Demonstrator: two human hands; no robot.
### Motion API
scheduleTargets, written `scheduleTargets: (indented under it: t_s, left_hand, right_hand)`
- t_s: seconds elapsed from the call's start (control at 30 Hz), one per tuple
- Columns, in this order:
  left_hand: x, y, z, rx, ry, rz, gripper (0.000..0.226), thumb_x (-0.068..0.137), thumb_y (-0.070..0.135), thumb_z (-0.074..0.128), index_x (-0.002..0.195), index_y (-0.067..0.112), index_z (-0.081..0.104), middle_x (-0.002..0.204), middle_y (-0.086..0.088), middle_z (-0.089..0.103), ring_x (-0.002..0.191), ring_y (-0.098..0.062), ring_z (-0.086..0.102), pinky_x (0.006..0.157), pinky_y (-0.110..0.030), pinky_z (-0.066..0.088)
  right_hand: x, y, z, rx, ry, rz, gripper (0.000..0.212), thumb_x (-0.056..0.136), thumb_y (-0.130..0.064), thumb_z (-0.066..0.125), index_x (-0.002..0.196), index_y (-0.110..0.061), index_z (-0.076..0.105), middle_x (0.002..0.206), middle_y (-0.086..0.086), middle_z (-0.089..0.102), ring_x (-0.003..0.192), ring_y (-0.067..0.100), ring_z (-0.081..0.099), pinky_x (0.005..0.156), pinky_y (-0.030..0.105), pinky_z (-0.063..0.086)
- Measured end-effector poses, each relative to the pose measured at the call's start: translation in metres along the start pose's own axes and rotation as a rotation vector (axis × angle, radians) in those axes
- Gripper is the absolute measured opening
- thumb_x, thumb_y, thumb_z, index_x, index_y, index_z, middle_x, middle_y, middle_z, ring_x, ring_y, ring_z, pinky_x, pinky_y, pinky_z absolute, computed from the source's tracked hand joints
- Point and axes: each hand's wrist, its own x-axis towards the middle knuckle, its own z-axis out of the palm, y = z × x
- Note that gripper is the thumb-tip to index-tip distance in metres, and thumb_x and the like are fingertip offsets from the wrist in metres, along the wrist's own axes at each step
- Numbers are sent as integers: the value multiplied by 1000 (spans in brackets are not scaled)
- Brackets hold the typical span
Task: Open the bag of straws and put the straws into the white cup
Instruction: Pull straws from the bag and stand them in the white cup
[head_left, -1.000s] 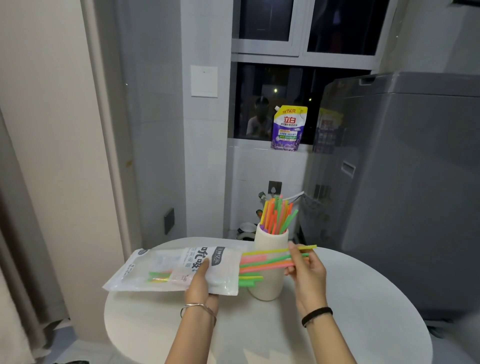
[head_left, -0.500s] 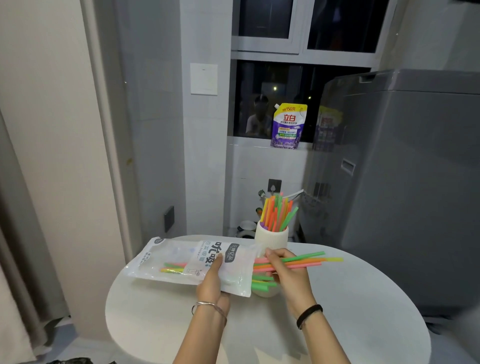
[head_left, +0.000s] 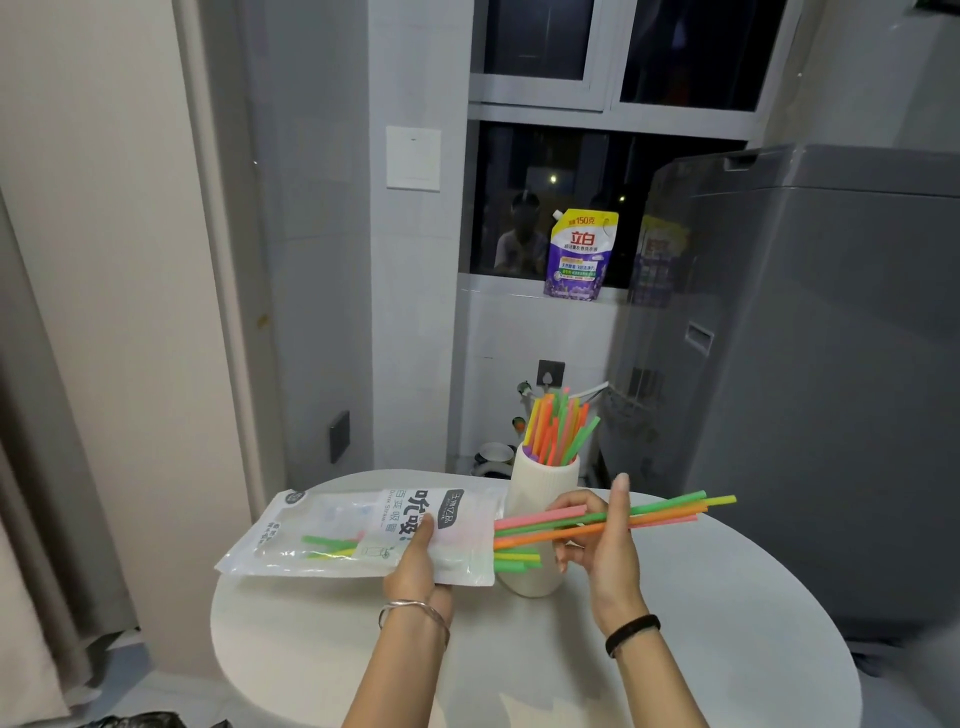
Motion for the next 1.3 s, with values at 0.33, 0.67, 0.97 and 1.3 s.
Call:
scheduleTargets:
  t_s: [0.33,0.67,0.97,1.3]
  left_hand:
    - [-5,-4,4,3,-45,-22,48,93,9,59,140,3,49,140,-15,56,118,-30,57,107,-49,42]
    - [-6,3,4,-35,-12,32,47,92,10,60,138,6,50,138,-13,57,104,-26,59,94,-44,47]
    - [-11,-11,13,-7,-42,-11,46,92,8,61,137,4,51,136,-16,59,101,-29,61,87,-44,50]
    - [-3,0,6,-49,-10,-7,49,91,8,61,139,8,50,138,-11,58,107,-25,59,90,-45,48]
  right_hand:
    - [-3,11,11,-177,-106,-101,48,94,-40,38,74,-8,68,68,4,65,62,12,55,54,21,42]
    - [14,-6,-5,-22,192,-123,34,93,-19,52,61,-7,56,39,-8,46,37,2,40,37,13,31]
    - [21,-10,8,-287,-59,-103,36,93,-21,54,58,-12,58,42,-8,54,41,1,51,43,12,39]
    - [66,-117,-9,-478,21,-425,42,94,-25,52,58,-4,59,37,-7,52,35,-1,49,42,9,40]
